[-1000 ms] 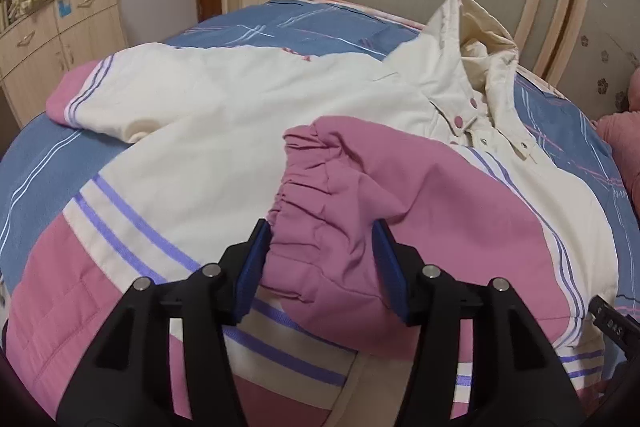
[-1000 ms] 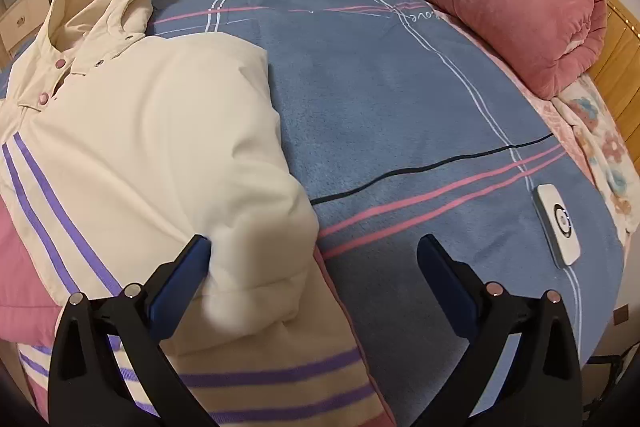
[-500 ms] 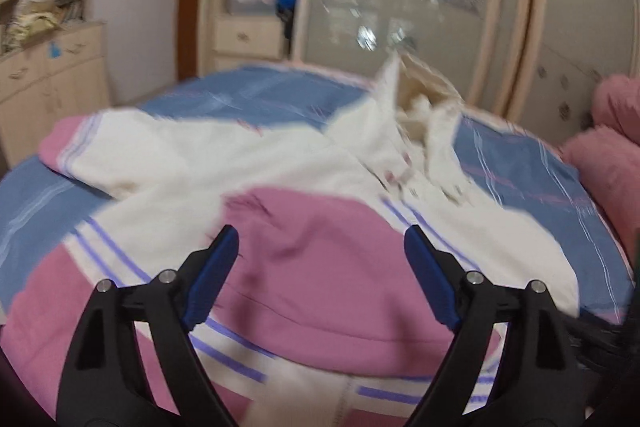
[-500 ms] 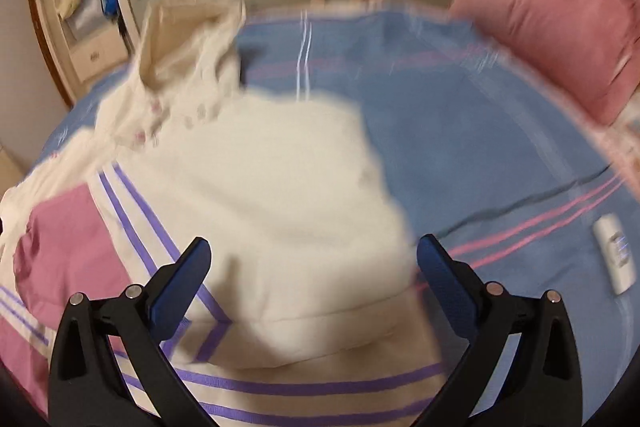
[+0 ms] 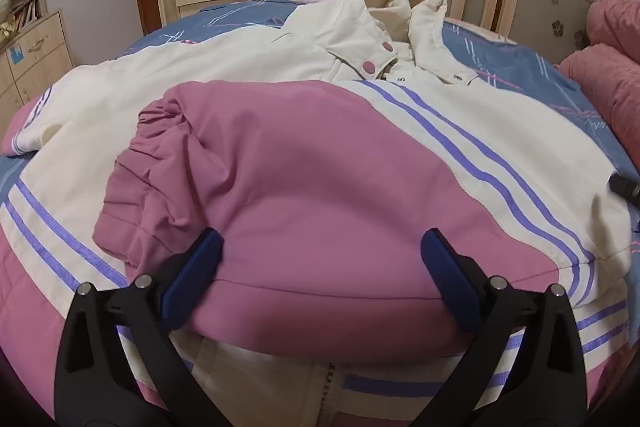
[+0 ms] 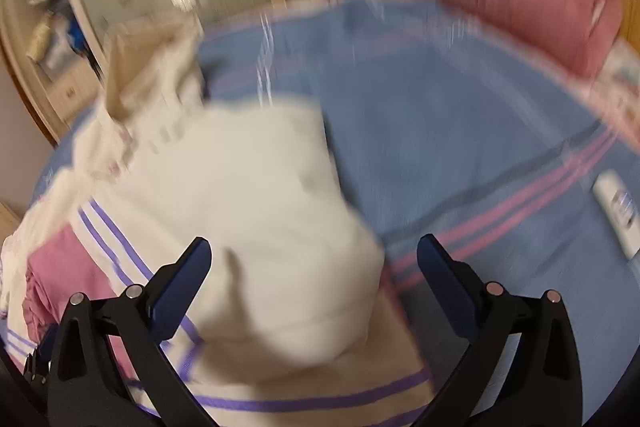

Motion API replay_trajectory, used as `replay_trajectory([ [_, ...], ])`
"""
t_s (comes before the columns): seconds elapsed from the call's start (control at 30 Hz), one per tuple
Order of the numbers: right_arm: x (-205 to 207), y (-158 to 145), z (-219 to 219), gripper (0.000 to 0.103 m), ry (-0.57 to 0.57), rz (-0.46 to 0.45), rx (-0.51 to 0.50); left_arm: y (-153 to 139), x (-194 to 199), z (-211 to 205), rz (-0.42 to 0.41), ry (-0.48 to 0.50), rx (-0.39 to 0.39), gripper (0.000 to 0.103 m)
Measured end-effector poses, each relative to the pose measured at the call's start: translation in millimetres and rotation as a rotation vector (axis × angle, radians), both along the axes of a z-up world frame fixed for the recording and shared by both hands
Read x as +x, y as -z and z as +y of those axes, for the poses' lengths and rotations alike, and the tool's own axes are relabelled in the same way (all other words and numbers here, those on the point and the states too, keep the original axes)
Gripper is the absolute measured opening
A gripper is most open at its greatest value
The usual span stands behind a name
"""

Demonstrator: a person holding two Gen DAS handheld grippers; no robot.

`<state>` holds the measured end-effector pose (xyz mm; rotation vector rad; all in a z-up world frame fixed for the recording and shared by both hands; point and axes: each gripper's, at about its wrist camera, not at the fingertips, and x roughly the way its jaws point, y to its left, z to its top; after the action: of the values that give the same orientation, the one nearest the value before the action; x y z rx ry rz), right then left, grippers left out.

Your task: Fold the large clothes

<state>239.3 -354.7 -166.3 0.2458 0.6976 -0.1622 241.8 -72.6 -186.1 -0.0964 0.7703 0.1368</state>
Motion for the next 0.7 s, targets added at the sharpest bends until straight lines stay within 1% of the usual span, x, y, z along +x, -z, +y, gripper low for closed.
replay_trajectory([
  [0.03, -1, -3, 6, 0.102, -0.012, -0.017, -0.032, -1, -1, 1, -0.006, 0.002, -0.008, 0.101],
  [0.07, 3, 1, 12, 0.102, -0.035, 0.006, -0.06, 0, -1, 2, -0.013, 0.004, -0.021, 0.101],
  [0.13, 18, 20, 20, 0.102, -0.064, 0.118, -0.092, 0, -2, 4, -0.016, 0.006, -0.03, 0.101],
  [0.17, 29, 40, 24, 0.102, -0.076, 0.221, -0.107, 0, -2, 3, -0.017, 0.007, -0.028, 0.101],
  [0.2, 33, 49, 22, 0.102, -0.086, 0.257, -0.092, -1, -2, 2, -0.017, 0.007, -0.026, 0.101],
  [0.23, 35, 53, 19, 0.102, -0.085, 0.261, -0.073, -1, -2, 2, -0.017, 0.007, -0.023, 0.101],
  [0.27, 35, 50, 14, 0.102, -0.081, 0.259, -0.044, 0, -1, 1, -0.014, 0.007, -0.017, 0.101],
  [0.37, 36, 51, 7, 0.102, -0.083, 0.263, 0.001, 0, -1, 0, -0.015, 0.006, -0.016, 0.101],
  [0.47, 36, 49, 6, 0.102, -0.079, 0.261, -0.003, 0, -1, 0, -0.015, 0.005, -0.014, 0.101],
  [0.53, 35, 46, 8, 0.102, -0.067, 0.242, -0.006, 0, -1, 0, -0.016, 0.006, -0.016, 0.101],
  [0.57, 32, 43, 11, 0.102, -0.059, 0.224, -0.007, 0, -1, 0, -0.017, 0.006, -0.017, 0.101],
  [0.67, 15, 19, 14, 0.102, -0.061, 0.077, 0.014, -1, -2, 1, -0.024, 0.006, -0.025, 0.101],
  [0.7, 12, 15, 14, 0.102, -0.064, 0.052, 0.02, -1, -3, 2, -0.029, 0.006, -0.032, 0.101],
])
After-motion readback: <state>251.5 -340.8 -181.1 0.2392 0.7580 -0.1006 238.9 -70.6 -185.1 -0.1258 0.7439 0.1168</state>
